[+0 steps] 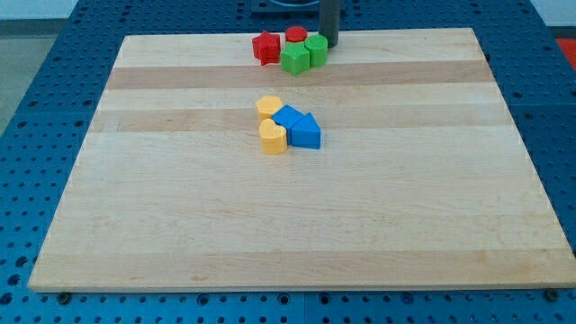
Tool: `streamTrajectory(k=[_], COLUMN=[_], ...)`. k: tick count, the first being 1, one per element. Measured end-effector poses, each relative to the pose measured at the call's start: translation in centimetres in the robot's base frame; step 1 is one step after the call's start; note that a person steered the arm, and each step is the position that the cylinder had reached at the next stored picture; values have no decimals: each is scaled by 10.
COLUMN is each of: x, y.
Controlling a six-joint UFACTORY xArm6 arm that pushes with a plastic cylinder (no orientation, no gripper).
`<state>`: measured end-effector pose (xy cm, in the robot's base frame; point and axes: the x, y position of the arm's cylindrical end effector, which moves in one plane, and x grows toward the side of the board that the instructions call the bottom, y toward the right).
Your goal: Push the red circle and green star to the bottom right of the red star
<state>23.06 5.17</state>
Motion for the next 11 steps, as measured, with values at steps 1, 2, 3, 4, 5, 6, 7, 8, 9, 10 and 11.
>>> streamTrajectory(k=[1,2,3,4,5,6,7,8,9,10,11], x=[35,21,-16,-23,-39,-37,-38,-38,-35,-25,-10], y=[10,10,12,12,7,-3,-35,-55,-55,-55,-55])
